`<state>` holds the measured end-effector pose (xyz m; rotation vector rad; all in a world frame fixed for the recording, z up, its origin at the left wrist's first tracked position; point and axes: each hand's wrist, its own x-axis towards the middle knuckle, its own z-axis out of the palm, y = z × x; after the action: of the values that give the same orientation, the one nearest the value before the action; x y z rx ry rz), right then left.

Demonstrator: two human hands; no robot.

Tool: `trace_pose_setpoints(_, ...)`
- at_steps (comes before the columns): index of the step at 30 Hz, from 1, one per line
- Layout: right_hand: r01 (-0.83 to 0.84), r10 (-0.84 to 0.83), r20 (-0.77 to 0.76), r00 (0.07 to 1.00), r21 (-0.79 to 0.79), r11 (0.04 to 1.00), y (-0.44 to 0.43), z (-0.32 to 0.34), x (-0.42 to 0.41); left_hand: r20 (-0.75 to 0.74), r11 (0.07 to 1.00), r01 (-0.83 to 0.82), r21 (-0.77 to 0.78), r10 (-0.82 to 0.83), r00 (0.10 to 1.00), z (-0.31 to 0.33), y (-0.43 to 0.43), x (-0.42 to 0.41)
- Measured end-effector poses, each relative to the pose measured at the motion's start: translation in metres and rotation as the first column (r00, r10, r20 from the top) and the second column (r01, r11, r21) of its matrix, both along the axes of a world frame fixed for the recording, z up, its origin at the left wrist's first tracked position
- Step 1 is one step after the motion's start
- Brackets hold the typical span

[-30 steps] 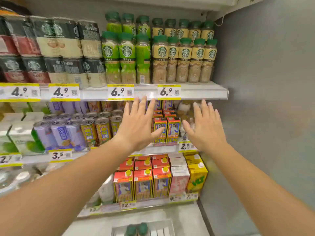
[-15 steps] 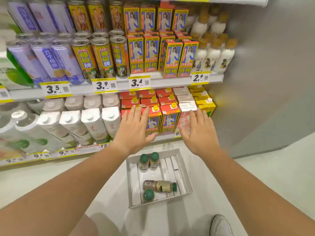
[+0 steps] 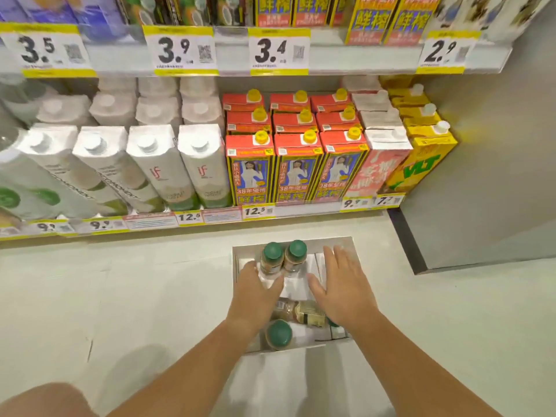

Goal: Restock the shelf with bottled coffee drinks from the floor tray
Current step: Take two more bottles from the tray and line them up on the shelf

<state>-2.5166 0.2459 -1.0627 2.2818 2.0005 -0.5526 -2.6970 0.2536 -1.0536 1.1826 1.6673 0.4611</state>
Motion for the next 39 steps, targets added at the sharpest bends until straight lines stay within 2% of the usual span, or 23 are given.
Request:
trace_pose_setpoints(2, -0.001, -0.002, -0.07, 0.998, -0.045, 0.999, 0.004, -0.019, -0.003, 0.011, 0.989, -0.082, -0.123, 0.084, 0.996, -0.026, 0.0, 0.005)
trace_pose_setpoints(6, 0.077, -0.089, -0.286, 0.954, -0.053, 0.996, 0.014, -0.055, -0.01, -0.015, 0.979, -0.11, -0.17, 0.109, 0.994, -0.065, 0.019, 0.012)
trace_pose_setpoints(10, 0.221, -0.201, -0.578, 0.79, -0.037, 0.974, 0.027, -0.081, -0.018, 0.004, 0.991, -0.11, -0.076, 0.111, 0.994, -0.093, 0.036, 0.016)
trace_pose_setpoints(15, 0.337, -0.27, -0.724, 0.635, -0.054, 0.94, 0.039, -0.101, -0.026, 0.061, 0.983, -0.173, 0.067, 0.169, 0.984, -0.103, 0.045, 0.018)
trace_pose_setpoints(20, 0.417, -0.309, -0.756, 0.577, -0.052, 0.907, 0.04, -0.11, -0.026, 0.09, 0.973, -0.177, 0.146, 0.165, 0.982, -0.104, 0.042, 0.015)
trace_pose_setpoints(27, 0.417, -0.244, -0.743, 0.623, 0.052, 0.907, 0.032, -0.069, -0.018, 0.09, 0.959, -0.093, 0.266, 0.071, 0.993, -0.078, 0.036, 0.004)
trace_pose_setpoints(34, 0.407, -0.128, -0.734, 0.667, 0.215, 0.888, 0.037, 0.049, -0.007, 0.19, 0.926, -0.109, 0.361, 0.041, 0.981, 0.025, 0.051, 0.0)
trace_pose_setpoints(39, 0.407, -0.043, -0.723, 0.689, 0.338, 0.849, 0.053, 0.145, 0.0, 0.264, 0.865, -0.126, 0.486, -0.008, 0.965, 0.105, 0.072, 0.004)
